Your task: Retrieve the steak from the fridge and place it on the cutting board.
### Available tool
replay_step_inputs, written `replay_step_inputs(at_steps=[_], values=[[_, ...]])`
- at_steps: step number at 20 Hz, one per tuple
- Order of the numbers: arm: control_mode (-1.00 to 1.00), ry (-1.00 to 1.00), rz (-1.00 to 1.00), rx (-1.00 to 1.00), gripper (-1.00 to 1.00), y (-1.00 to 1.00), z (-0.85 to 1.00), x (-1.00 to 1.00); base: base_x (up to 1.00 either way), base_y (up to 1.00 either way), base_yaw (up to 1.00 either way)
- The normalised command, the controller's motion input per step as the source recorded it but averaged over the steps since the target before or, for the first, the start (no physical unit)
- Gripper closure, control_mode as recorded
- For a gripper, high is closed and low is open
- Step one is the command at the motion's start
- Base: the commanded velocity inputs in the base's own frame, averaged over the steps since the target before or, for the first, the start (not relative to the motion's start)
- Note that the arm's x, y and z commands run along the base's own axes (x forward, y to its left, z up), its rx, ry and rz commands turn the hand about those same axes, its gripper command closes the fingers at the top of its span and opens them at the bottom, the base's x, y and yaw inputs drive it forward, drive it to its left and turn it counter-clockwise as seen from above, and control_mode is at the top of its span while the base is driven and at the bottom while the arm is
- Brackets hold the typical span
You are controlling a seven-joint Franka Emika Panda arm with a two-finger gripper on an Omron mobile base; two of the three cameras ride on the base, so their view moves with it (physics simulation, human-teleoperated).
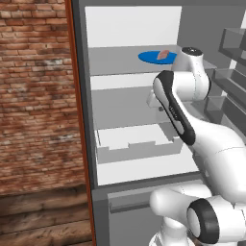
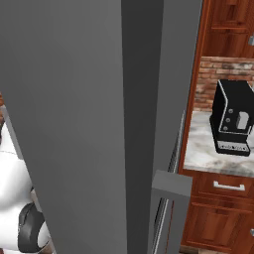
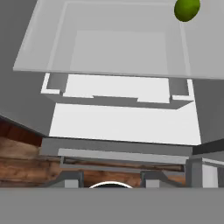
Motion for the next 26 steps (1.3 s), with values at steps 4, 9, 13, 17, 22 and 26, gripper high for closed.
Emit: replay_step_inputs(at_steps=[4, 9, 13, 17, 22, 26], values=[[-1.00, -0.04, 0.00, 0.00, -1.00, 0.00, 0.00, -0.15, 0.00, 0.00, 0.00], [-1.00, -0.20, 0.00, 0.00, -1.00, 0.00, 0.02, -0.29, 0.00, 0.00, 0.00], [-1.00, -0.31, 0.00, 0.00, -1.00, 0.00, 0.21, -0.25, 0.00, 0.00, 0.00], [-1.00, -0.31, -0.01, 0.00, -1.00, 0.00, 0.32, -0.26, 0.00, 0.00, 0.00], [-1.00, -0.29, -0.05, -0.01, -1.00, 0.00, 0.43, -0.17, 0.00, 0.00, 0.00], [-1.00, -0.31, -0.09, -0.02, -1.00, 0.03, 0.46, -0.07, 0.00, 0.00, 0.00]])
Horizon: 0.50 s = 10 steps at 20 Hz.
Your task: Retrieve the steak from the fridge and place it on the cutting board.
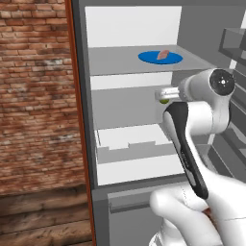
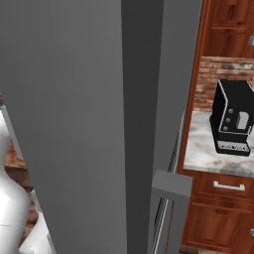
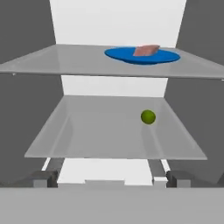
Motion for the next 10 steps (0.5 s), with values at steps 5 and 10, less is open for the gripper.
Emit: replay_step_inputs(at_steps=[5, 10], values=[[-1.00, -0.30, -0.10, -0.01, -1.00, 0.00, 0.45, -0.06, 0.00, 0.00, 0.00], [-1.00, -0.24, -0.09, 0.00, -1.00, 0.00, 0.48, -0.09, 0.00, 0.00, 0.00]])
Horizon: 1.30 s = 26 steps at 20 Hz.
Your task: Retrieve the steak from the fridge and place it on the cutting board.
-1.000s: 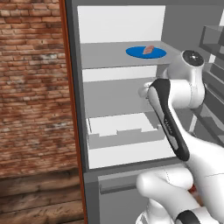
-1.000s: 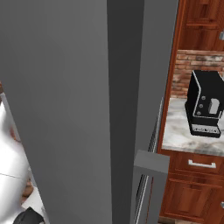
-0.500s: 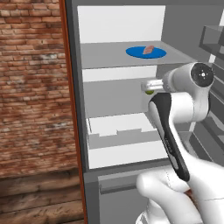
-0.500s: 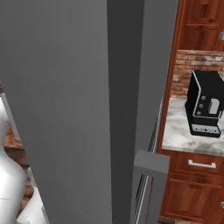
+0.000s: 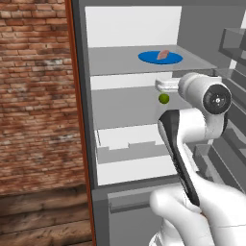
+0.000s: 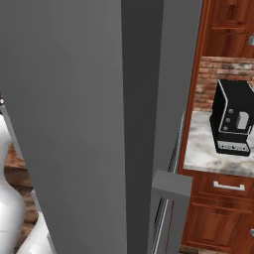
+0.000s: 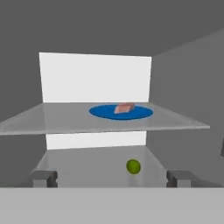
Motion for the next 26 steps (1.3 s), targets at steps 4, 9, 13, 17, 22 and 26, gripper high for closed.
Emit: replay_step_inputs(at_steps=[4, 9, 13, 17, 22, 26], values=[[-1.00, -0.15, -0.07, 0.00, -1.00, 0.00, 0.57, -0.21, 0.00, 0.00, 0.00], [-1.00, -0.08, -0.06, 0.02, -1.00, 0.00, 0.55, -0.15, 0.00, 0.00, 0.00], [-1.00, 0.00, -0.03, 0.00, -1.00, 0.00, 0.35, -0.16, 0.00, 0.00, 0.00], [-1.00, 0.04, -0.06, 0.01, -1.00, -0.03, 0.10, -0.11, 0.00, 0.00, 0.00], [-1.00, 0.19, -0.09, 0.11, -1.00, -0.13, 0.00, -0.03, 0.00, 0.00, 0.00], [-1.00, 0.28, -0.05, 0.12, -1.00, -0.06, 0.00, 0.00, 0.00, 0.00, 0.00]])
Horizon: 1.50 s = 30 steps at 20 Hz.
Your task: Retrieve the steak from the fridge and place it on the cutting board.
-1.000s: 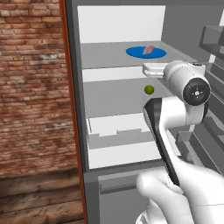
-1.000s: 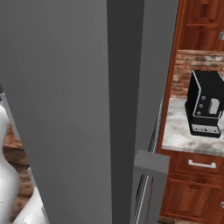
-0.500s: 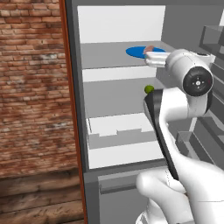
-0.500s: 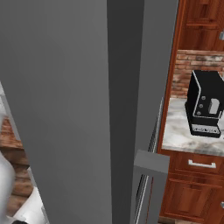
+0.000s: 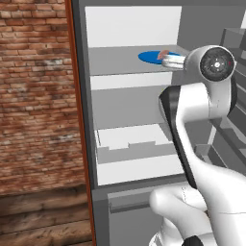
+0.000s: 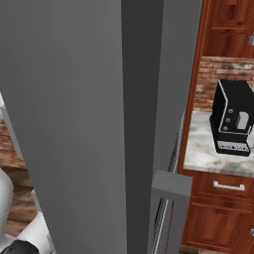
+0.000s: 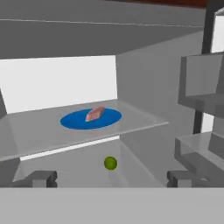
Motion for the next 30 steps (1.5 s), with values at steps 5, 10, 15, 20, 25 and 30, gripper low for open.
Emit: replay_step_inputs(at_steps=[5, 10, 15, 20, 25, 30], values=[[-1.00, 0.25, 0.00, 0.09, -1.00, 0.00, 0.00, 0.00, 0.00, 0.00, 0.00], [-1.00, 0.14, 0.00, 0.00, -1.00, 0.00, -0.06, 0.05, 0.00, 0.00, 0.00], [-1.00, -0.03, 0.00, -0.01, -1.00, 0.00, -0.10, 0.14, 0.00, 0.00, 0.00], [-1.00, -0.02, 0.00, -0.03, -1.00, 0.00, -0.23, 0.13, 0.00, 0.00, 0.00], [-1.00, -0.01, 0.00, -0.02, -1.00, -0.05, -0.26, 0.23, 0.00, 0.00, 0.00], [-1.00, 0.00, 0.00, 0.00, -1.00, -0.13, -0.01, 0.21, 0.00, 0.00, 0.00]])
